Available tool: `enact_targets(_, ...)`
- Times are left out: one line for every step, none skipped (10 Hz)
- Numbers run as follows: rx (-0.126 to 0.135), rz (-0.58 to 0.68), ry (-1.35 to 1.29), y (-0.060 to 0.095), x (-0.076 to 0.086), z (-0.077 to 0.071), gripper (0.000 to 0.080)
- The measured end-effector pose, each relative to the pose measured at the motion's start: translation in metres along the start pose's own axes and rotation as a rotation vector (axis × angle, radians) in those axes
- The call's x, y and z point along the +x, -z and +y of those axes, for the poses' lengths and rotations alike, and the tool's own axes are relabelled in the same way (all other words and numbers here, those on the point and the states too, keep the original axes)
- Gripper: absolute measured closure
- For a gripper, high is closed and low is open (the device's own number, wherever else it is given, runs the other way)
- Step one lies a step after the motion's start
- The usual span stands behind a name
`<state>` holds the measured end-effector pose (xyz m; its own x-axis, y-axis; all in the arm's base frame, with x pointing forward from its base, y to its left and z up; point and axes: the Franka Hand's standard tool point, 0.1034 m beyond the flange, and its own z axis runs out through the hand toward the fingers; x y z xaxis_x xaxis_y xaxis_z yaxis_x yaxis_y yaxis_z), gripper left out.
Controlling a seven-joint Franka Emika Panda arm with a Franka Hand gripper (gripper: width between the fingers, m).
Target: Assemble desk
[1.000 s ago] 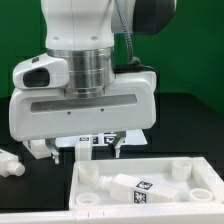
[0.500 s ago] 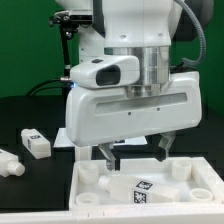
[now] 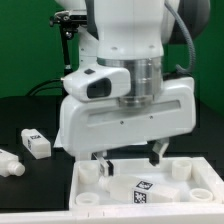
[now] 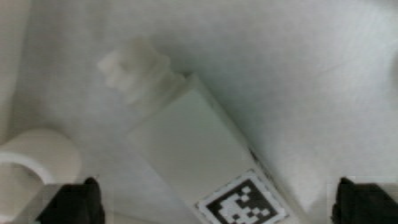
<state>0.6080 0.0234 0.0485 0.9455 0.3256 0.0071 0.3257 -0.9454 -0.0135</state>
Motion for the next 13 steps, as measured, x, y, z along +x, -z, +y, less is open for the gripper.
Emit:
enact_targets(0.0, -0.002, 0.004, -0.008, 0.004, -0.004, 0.0151)
enact_targets(0.001, -0.008, 0.005, -0.015, 0.005, -0.006, 0.0151)
enact_targets(-0.002, -0.004, 0.005, -0.021, 0.005, -0.009, 0.0151)
enact_targets(-0.003, -0.002, 0.006, -0.026, 0.004, -0.01, 0.0151)
enact_targets(-0.005, -0.002, 0.006, -0.032, 0.003, -0.01, 0.0151)
enact_targets(-0.005, -0.006, 0.004, -0.034, 0.001, -0.009, 0.0151)
enact_targets(-0.005, -0.004, 0.004, -0.033, 0.002, -0.009, 0.0151)
enact_targets(-0.005, -0.004, 0.004, -0.034, 0.002, -0.009, 0.0267)
enact_targets(-0.005, -0.004, 0.004, -0.034, 0.002, -0.009, 0.0403)
enact_targets(-0.003, -0.009, 0.006, -0.034, 0.001, -0.009, 0.0403)
enact_targets(-0.003, -0.009, 0.005, -0.034, 0.001, -0.009, 0.0537)
enact_targets(-0.003, -0.007, 0.002, -0.033, 0.001, -0.01, 0.0537)
enact_targets(-0.003, -0.001, 0.003, -0.023, 0.0, -0.014, 0.0537)
